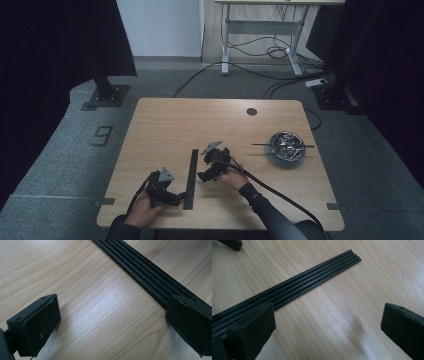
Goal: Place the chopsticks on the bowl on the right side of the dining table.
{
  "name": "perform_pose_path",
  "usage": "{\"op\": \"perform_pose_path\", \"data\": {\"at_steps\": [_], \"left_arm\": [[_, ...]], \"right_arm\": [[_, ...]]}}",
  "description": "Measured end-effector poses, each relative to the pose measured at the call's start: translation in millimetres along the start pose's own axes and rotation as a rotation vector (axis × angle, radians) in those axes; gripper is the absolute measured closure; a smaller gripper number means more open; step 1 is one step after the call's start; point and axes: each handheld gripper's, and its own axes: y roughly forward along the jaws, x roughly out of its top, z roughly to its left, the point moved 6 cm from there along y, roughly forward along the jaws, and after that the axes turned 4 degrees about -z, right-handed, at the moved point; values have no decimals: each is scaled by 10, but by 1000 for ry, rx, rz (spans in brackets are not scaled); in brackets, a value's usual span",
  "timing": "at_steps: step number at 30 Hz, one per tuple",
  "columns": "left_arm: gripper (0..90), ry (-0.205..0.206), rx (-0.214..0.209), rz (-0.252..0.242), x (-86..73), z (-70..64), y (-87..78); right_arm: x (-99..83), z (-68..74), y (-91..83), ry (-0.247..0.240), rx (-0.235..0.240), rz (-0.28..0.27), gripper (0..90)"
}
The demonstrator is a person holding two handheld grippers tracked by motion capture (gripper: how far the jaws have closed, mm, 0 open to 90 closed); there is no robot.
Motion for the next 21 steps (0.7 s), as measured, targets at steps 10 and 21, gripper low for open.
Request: {"op": "perform_pose_path", "data": {"at_steps": [10, 21], "left_arm": [[0, -1, 0, -1, 0, -1, 0], [0, -2, -1, -1, 0, -1, 1]], "right_arm": [[91, 67, 143, -14, -14, -2, 0], [75, 76, 273, -10, -35, 12, 0]]}}
